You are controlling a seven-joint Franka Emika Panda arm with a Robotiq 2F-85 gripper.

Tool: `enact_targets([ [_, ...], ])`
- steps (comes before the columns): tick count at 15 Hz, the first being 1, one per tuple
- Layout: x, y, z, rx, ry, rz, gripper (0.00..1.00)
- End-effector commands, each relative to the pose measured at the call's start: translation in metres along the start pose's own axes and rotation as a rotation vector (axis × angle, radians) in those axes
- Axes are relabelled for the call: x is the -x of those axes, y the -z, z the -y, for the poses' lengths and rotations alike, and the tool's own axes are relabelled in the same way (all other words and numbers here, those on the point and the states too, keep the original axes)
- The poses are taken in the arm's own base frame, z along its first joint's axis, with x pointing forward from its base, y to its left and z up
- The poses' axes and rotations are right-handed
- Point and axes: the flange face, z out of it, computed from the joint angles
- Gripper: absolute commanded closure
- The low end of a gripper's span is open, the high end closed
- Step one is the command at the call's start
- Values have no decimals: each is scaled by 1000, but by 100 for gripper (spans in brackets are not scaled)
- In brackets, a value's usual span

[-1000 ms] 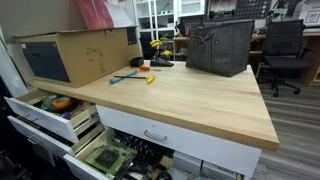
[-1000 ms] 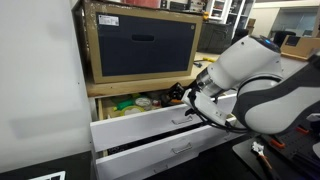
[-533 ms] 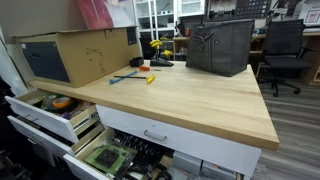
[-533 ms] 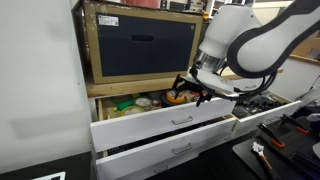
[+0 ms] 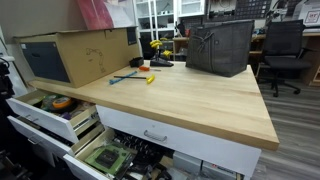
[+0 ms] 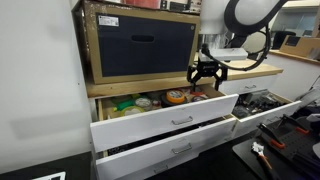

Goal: Pull the top drawer on the left

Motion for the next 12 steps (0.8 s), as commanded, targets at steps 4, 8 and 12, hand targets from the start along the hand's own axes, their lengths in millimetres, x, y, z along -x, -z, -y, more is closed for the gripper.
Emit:
enact_targets([
  [4,-6,50,-9,51,225,120,0],
  [8,-5,55,-8,86,315,155,0],
  [12,-10,66,-11,102,362,140,0],
])
